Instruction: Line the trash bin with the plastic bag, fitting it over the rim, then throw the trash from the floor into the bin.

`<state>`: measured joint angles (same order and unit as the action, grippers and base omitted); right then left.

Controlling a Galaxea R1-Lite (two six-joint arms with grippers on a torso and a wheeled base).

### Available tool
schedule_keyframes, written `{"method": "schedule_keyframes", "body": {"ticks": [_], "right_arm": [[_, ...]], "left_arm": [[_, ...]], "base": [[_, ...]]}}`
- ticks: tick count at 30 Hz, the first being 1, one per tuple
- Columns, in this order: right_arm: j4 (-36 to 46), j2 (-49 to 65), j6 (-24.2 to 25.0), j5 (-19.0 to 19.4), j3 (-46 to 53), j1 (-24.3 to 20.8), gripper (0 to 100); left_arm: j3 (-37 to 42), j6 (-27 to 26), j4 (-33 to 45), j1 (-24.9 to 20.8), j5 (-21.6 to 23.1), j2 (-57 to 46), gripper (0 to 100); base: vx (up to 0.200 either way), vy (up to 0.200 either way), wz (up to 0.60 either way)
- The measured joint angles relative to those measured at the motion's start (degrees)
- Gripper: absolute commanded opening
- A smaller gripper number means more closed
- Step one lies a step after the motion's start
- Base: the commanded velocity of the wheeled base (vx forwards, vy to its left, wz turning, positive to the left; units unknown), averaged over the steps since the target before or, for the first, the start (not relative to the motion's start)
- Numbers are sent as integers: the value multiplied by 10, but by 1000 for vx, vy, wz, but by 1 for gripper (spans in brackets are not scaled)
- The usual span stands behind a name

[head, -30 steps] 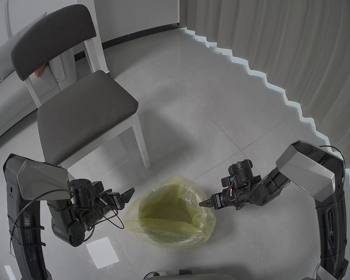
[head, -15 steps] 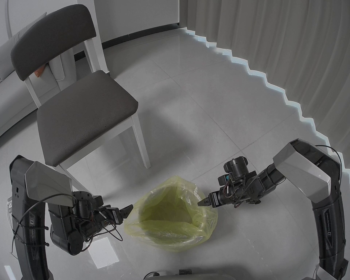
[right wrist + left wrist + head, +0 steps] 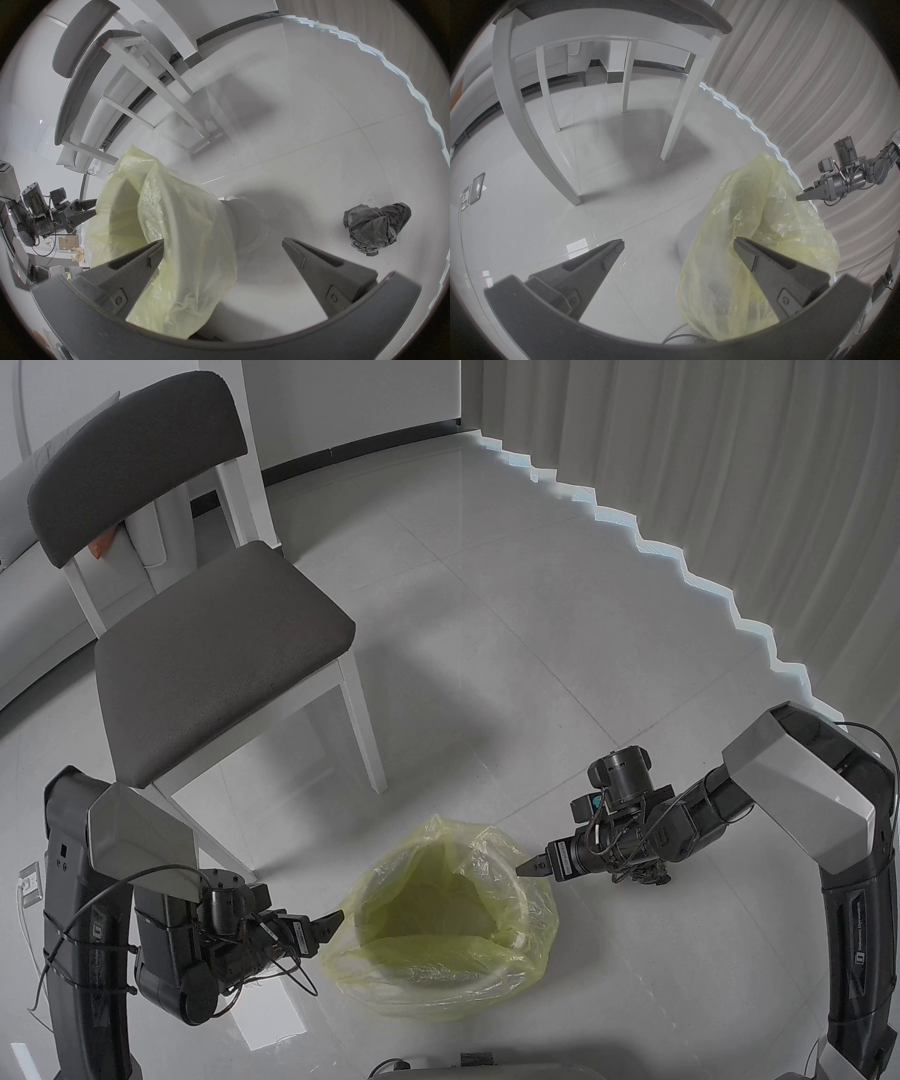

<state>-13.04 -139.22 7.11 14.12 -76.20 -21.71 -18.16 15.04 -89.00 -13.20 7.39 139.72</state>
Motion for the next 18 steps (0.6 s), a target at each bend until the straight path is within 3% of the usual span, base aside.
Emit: {"method": "schedule_keyframes", "body": {"ticks": [11, 18], "right_arm": [[0, -15, -11, 0, -1, 18, 100], [2, -38, -14, 0, -14, 15, 100]], "left_arm": [[6, -21, 0, 0, 0, 9, 100], [-32, -22, 0, 1, -4, 40, 100]], "base": [[0, 0, 0], [0, 0, 0]]}}
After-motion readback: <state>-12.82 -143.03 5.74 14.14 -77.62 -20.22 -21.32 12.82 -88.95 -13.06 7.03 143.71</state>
